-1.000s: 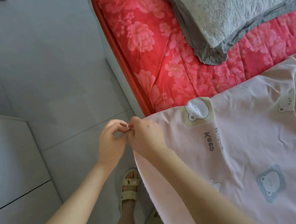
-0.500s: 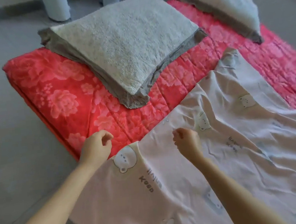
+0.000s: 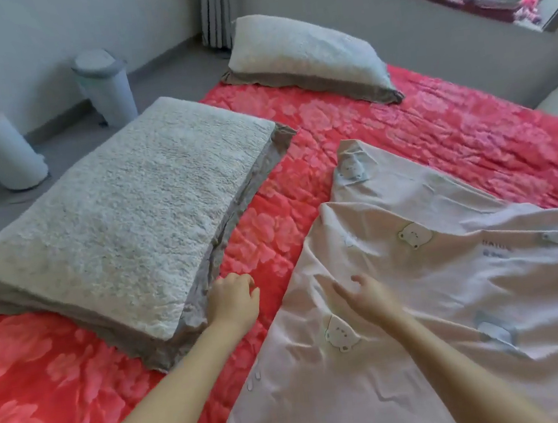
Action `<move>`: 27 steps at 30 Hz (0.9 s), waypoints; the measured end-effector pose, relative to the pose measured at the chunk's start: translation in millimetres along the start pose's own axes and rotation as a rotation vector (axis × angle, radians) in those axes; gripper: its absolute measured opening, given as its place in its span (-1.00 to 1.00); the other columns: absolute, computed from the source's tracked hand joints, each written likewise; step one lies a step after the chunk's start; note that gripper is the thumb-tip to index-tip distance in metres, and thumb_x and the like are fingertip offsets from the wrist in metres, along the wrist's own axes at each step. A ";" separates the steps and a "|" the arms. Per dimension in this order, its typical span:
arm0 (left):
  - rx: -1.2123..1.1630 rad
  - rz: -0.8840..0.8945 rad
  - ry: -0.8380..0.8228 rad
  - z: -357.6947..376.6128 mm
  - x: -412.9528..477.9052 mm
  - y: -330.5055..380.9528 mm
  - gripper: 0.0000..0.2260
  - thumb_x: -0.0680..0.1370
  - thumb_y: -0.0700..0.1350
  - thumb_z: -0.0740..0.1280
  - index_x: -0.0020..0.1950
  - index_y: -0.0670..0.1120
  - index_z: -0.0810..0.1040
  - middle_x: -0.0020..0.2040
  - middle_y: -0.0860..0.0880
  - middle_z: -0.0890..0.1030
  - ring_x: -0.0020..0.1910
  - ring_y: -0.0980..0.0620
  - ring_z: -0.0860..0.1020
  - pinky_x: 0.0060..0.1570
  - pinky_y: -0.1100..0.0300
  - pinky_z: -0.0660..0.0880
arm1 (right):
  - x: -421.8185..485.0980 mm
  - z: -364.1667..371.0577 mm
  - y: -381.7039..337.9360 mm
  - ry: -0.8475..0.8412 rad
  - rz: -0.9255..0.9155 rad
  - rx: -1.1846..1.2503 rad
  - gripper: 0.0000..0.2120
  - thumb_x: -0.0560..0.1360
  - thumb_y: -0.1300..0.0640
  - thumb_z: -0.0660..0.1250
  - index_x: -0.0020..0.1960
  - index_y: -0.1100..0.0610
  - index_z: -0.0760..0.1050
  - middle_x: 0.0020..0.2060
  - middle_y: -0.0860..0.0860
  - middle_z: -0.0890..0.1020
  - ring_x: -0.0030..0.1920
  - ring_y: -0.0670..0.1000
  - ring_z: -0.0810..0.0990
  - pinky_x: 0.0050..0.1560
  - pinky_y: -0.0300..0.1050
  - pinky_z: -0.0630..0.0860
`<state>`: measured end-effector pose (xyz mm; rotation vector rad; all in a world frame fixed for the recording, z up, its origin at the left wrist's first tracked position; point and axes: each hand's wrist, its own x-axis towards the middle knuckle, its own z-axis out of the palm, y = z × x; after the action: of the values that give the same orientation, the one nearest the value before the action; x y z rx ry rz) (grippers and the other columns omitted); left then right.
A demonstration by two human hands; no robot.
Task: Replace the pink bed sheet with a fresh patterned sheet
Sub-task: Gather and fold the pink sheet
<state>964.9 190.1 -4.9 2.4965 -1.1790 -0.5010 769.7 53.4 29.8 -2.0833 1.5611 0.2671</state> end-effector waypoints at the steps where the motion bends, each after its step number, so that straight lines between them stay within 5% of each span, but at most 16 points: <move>1: 0.044 0.016 -0.033 0.9 15.9 -2.5 -0.72 0.58 0.00 0.21 0.19 -0.09 0.55 0.16 -0.09 0.56 0.16 -0.12 0.47 0.16 0.13 0.35 | 6.8 13.6 -2.1 -0.072 0.033 0.040 -0.24 0.46 -0.35 0.18 0.46 0.14 0.24 0.35 0.06 0.45 0.32 0.10 0.44 0.15 -0.07 0.38; 5: 0.065 0.008 -0.159 19.1 97.0 -15.7 -0.70 0.58 0.03 0.20 0.18 -0.13 0.53 0.15 -0.13 0.57 0.16 -0.14 0.50 0.11 0.10 0.39 | 52.4 90.0 -14.6 -0.189 0.230 0.260 0.16 0.24 -0.43 0.34 0.54 0.14 -0.14 0.44 0.09 0.31 0.44 0.15 0.25 0.31 0.04 0.34; 9: -0.082 0.047 -0.277 45.0 150.3 -23.9 -0.72 0.58 0.02 0.21 0.17 -0.12 0.51 0.10 -0.08 0.61 0.12 -0.08 0.53 0.06 0.10 0.45 | 92.6 154.2 -28.1 -0.125 0.411 -0.045 0.21 0.23 -0.43 0.26 0.51 0.21 -0.30 0.44 0.35 0.11 0.46 0.35 0.05 0.38 0.28 0.15; 16: -0.305 0.154 -0.369 71.8 249.6 24.8 -0.71 0.57 0.00 0.26 0.08 -0.19 0.60 0.03 -0.11 0.65 0.07 -0.07 0.57 0.02 0.15 0.41 | 131.2 167.2 -25.4 -0.244 0.482 -0.065 0.22 0.12 -0.44 0.30 0.50 0.22 -0.10 0.36 0.29 0.28 0.42 0.34 0.17 0.35 0.34 0.13; 20: -0.400 0.180 -0.408 83.3 306.0 98.9 -0.65 0.54 0.03 0.25 -0.27 -0.20 0.59 -0.25 -0.24 0.59 -0.20 -0.17 0.54 -0.13 0.05 0.41 | 136.9 156.2 -21.9 -0.303 0.468 -0.048 0.25 0.12 -0.44 0.33 0.50 0.21 -0.17 0.37 0.33 0.23 0.39 0.40 0.18 0.34 0.34 0.17; 22: -0.404 0.152 -0.425 88.8 324.7 128.4 -0.68 0.55 0.01 0.27 -0.39 -0.07 0.45 -0.33 -0.15 0.48 -0.29 -0.08 0.43 -0.19 0.07 0.35 | 134.5 150.7 -28.8 -0.284 0.452 -0.076 0.25 0.16 -0.43 0.38 0.49 0.25 -0.14 0.35 0.40 0.21 0.39 0.41 0.16 0.34 0.35 0.17; 24: -0.444 0.111 -0.459 98.7 342.3 153.7 -0.68 0.53 0.08 0.29 -0.33 -0.09 0.45 -0.36 -0.12 0.48 -0.32 -0.06 0.44 -0.19 0.01 0.36 | 135.1 149.7 -33.2 -0.158 0.420 -0.199 0.32 0.00 -0.44 0.45 0.41 0.38 0.04 0.15 0.53 0.36 0.21 0.51 0.36 0.15 0.44 0.34; 26: -0.480 0.054 -0.515 116.2 356.6 171.3 -0.56 0.49 0.18 0.32 -0.02 -0.23 0.57 -0.12 -0.16 0.62 -0.09 -0.11 0.58 -0.08 0.03 0.47 | 133.1 150.3 -36.0 -0.097 0.463 -0.107 0.33 -0.35 -0.43 0.45 0.18 0.40 0.25 -0.22 0.47 0.53 -0.20 0.45 0.57 -0.27 0.36 0.52; 27: -0.503 0.024 -0.526 124.5 362.5 177.6 -0.48 0.46 0.21 0.34 0.11 -0.24 0.55 0.03 -0.16 0.62 0.04 -0.12 0.58 -0.02 0.07 0.49 | 131.0 157.4 -33.8 -0.055 0.448 -0.082 0.30 -0.41 -0.41 0.42 0.12 0.38 0.29 -0.29 0.42 0.53 -0.29 0.39 0.58 -0.33 0.30 0.53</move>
<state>1006.2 -219.8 -98.6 1.9657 -1.0719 -1.3227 866.0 31.5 -152.8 -1.7431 1.9984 0.5487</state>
